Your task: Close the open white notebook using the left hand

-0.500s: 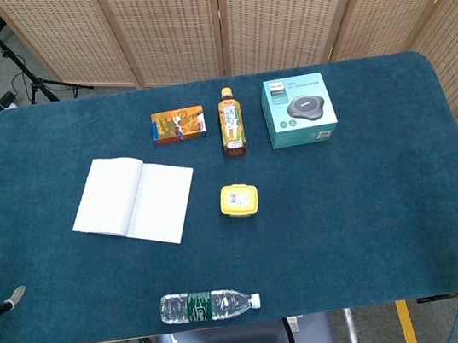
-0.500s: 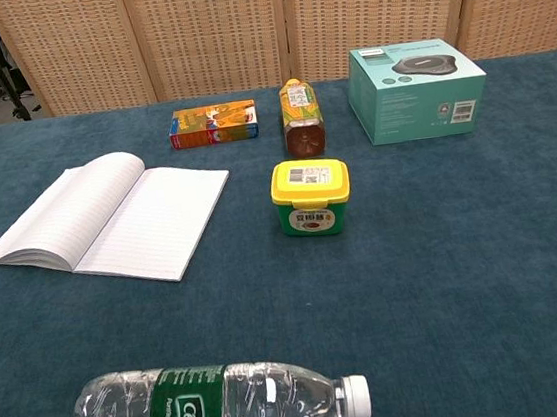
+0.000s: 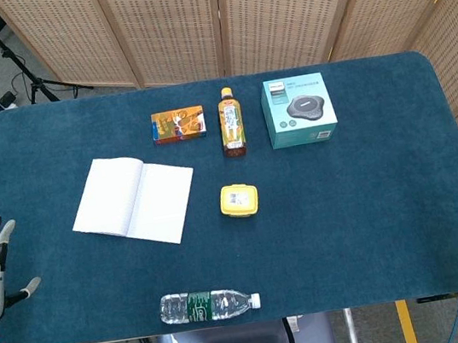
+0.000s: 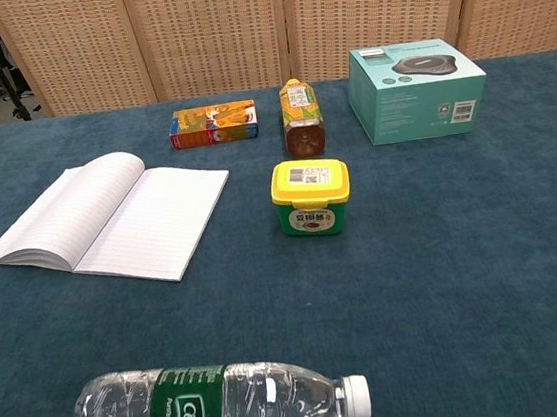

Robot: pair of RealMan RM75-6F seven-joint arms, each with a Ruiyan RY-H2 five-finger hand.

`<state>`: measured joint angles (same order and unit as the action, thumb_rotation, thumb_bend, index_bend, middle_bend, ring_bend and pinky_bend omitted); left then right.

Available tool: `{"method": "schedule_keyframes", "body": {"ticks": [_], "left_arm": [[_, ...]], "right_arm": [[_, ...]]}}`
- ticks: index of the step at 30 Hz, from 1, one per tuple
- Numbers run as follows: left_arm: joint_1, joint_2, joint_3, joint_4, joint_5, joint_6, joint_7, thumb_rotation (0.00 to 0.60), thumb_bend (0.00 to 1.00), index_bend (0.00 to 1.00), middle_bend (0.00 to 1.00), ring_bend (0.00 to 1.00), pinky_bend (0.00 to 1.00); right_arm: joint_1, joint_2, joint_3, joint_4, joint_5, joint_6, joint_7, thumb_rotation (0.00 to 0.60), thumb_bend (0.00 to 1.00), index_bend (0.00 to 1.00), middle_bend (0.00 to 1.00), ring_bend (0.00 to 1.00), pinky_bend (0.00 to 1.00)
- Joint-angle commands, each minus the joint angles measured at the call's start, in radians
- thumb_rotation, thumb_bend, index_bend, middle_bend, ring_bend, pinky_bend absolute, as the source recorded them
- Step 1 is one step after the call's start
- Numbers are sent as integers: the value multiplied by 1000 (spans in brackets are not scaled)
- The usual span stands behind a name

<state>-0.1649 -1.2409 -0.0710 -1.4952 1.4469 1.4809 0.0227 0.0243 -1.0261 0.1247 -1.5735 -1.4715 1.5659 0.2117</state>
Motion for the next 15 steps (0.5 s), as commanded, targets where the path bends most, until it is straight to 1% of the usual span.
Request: {"method": "schedule_keyframes", "body": {"ticks": [1, 7, 12, 15], "left_arm": [[-61, -54, -26, 80, -4, -76, -39, 600, 0, 0, 0, 0, 0], [-152, -151, -56, 213, -17, -184, -43, 600, 7, 0, 0, 0, 0], [-206, -226, -76, 292, -43, -253, -47, 600, 115, 0, 0, 0, 0], [-228, -261, -82, 329, -60, -285, -31, 600, 144, 0, 0, 0, 0]], "right_arm": [[2, 2, -1, 0, 1, -6, 4, 600, 0, 0, 0, 0, 0], [6, -2, 0, 1, -6, -7, 13, 600, 0, 0, 0, 0, 0], [14, -9, -1, 3, -4, -20, -2, 600, 0, 0, 0, 0, 0], [16, -12, -1, 3, -1, -25, -9, 600, 0, 0, 0, 0, 0]]}}
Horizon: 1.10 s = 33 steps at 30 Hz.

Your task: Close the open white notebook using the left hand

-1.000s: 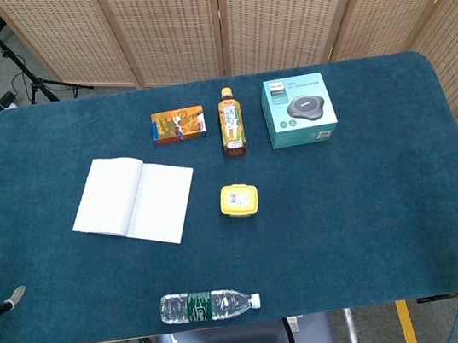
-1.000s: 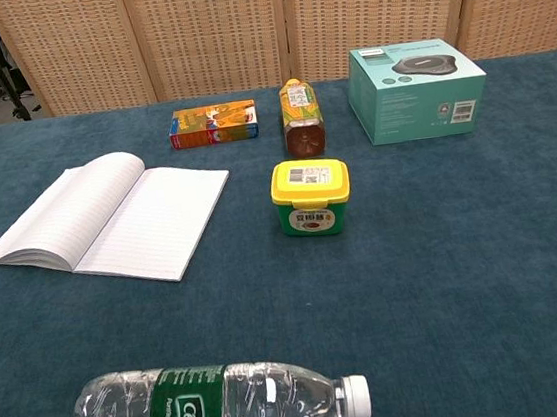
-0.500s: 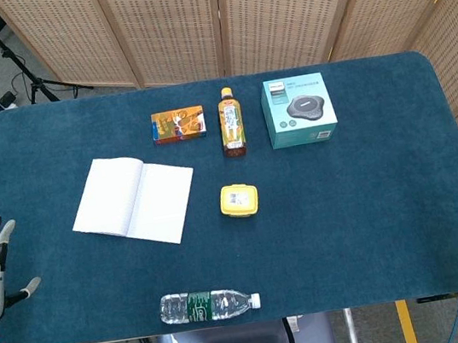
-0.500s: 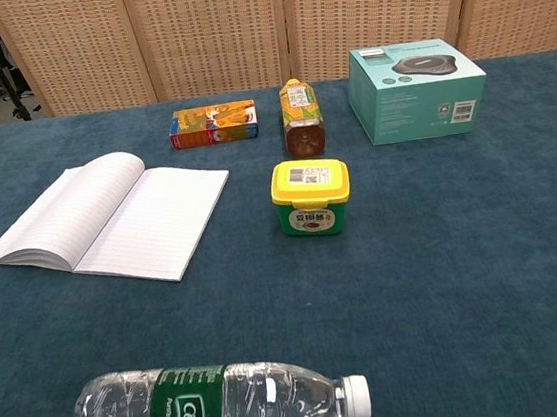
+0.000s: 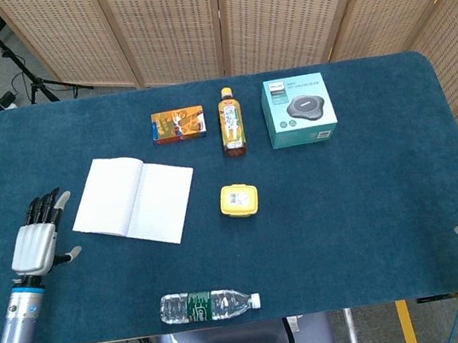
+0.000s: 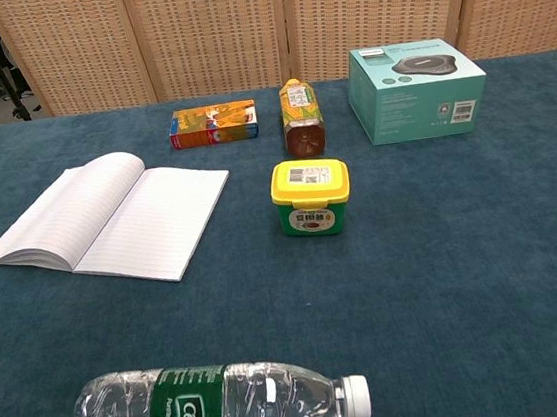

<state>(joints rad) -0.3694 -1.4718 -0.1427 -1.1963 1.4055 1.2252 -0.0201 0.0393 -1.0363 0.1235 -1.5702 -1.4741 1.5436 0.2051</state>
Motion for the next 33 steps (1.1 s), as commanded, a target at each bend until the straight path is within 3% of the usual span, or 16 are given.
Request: {"method": "schedule_keyframes", "body": {"ticks": [1, 8, 33], "left_arm": [[-28, -39, -11, 40, -23, -38, 15, 600, 145, 0, 0, 0, 0], [-54, -100, -13, 114, -45, -76, 17, 600, 257, 0, 0, 0, 0], [-107, -253, 7, 334, -67, -164, -13, 600, 261, 0, 0, 0, 0]], "right_arm": [[2, -2, 0, 0, 3, -4, -4, 600, 0, 0, 0, 0, 0], [4, -1, -1, 0, 6, -11, 0, 600, 0, 0, 0, 0, 0], [6, 10, 0, 13, 17, -27, 47, 600, 0, 0, 0, 0, 0]]}}
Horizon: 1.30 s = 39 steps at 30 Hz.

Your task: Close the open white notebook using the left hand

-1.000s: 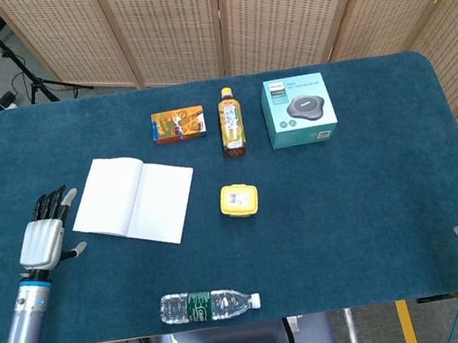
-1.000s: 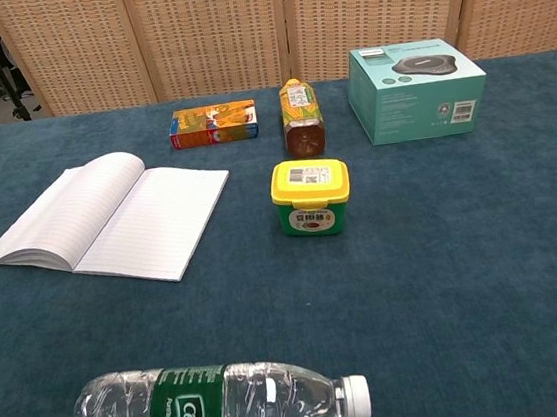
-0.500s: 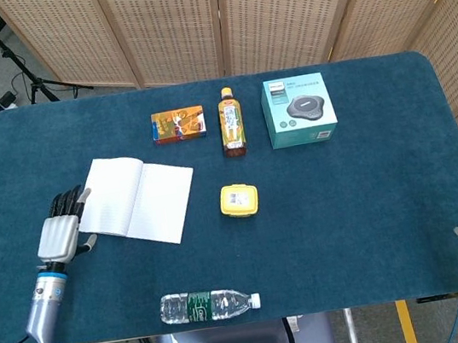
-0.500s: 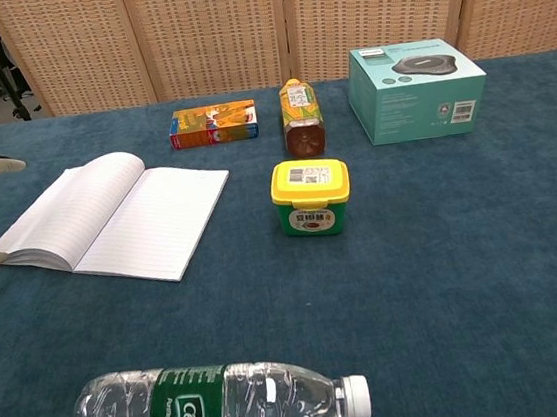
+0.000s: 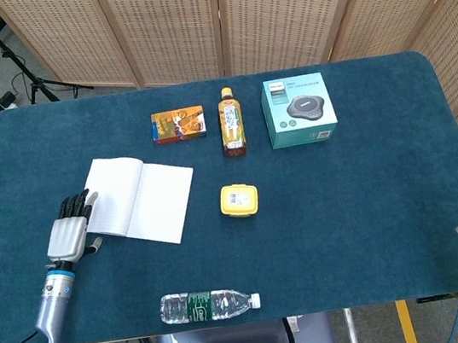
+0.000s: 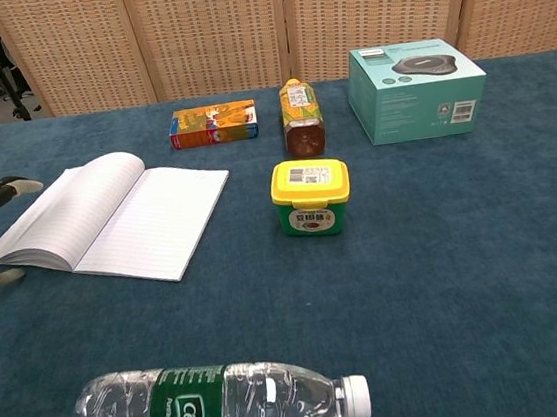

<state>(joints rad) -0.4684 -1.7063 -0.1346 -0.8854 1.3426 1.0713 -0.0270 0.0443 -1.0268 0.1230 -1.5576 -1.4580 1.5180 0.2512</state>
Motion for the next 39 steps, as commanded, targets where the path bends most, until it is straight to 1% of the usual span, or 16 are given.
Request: {"method": "schedule_keyframes", "body": {"ticks": [1, 8, 13, 22, 25, 28, 33, 39], "left_arm": [[-10, -23, -1, 31, -4, -11, -10, 600, 261, 0, 0, 0, 0], [-21, -41, -7, 65, -3, -10, -13, 600, 269, 0, 0, 0, 0], [-25, -44, -8, 67, -2, -8, -14, 600, 295, 0, 0, 0, 0], [-32, -56, -9, 83, -5, -9, 3, 600, 297, 0, 0, 0, 0], [-40, -70, -12, 107, -7, -12, 8, 600, 323, 0, 0, 0, 0], [-42, -78, -8, 123, 0, -7, 3, 600, 387, 0, 0, 0, 0], [-39, -84, 7, 140, 25, 23, -1, 600, 581, 0, 0, 0, 0], [-41, -85, 19, 158, 53, 66, 34, 600, 694, 0, 0, 0, 0]], "right_arm": [[1, 0, 0, 1, 2, -3, 1, 600, 0, 0, 0, 0, 0], [2, 1, 1, 0, 4, -5, 1, 600, 0, 0, 0, 0, 0], [2, 1, 1, 0, 5, -6, 0, 600, 0, 0, 0, 0, 0], [2, 1, 0, -1, 4, -5, 1, 600, 0, 0, 0, 0, 0], [2, 2, 1, -1, 5, -6, 4, 600, 0, 0, 0, 0, 0], [2, 3, 0, -1, 5, -8, 6, 600, 0, 0, 0, 0, 0], [2, 3, 0, 1, 5, -8, 10, 600, 0, 0, 0, 0, 0], [2, 4, -1, 1, 4, -8, 13, 600, 0, 0, 0, 0, 0]]}}
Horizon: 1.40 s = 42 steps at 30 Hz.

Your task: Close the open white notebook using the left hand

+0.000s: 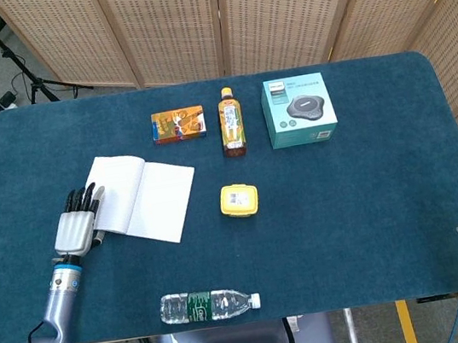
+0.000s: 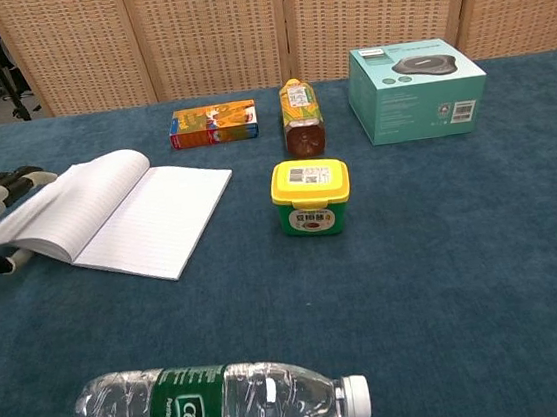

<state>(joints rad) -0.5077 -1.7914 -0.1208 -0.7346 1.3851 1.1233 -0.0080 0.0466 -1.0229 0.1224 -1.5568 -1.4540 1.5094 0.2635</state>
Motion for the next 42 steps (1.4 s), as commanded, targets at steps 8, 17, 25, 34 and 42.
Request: {"method": "schedule_keyframes", "body": {"ticks": [8, 17, 25, 34, 42], "left_arm": [[-14, 7, 34, 29, 67, 68, 103, 600, 697, 0, 0, 0, 0], [-94, 47, 181, 133, 344, 287, 385, 600, 696, 0, 0, 0, 0], [-155, 74, 264, 157, 482, 310, 560, 600, 599, 0, 0, 0, 0], [-173, -8, 264, 226, 508, 366, 522, 600, 300, 0, 0, 0, 0], [-187, -12, 217, 192, 488, 468, 455, 600, 299, 0, 0, 0, 0]], "right_arm": [[0, 1, 0, -1, 1, -1, 1, 600, 0, 0, 0, 0, 0], [1, 4, -4, -4, -2, -8, 2, 600, 0, 0, 0, 0, 0], [1, 7, -7, -13, -1, -10, -8, 600, 0, 0, 0, 0, 0], [0, 13, -7, -15, 2, -13, 5, 600, 0, 0, 0, 0, 0], [2, 16, -8, -13, 0, -17, 14, 600, 0, 0, 0, 0, 0]]}}
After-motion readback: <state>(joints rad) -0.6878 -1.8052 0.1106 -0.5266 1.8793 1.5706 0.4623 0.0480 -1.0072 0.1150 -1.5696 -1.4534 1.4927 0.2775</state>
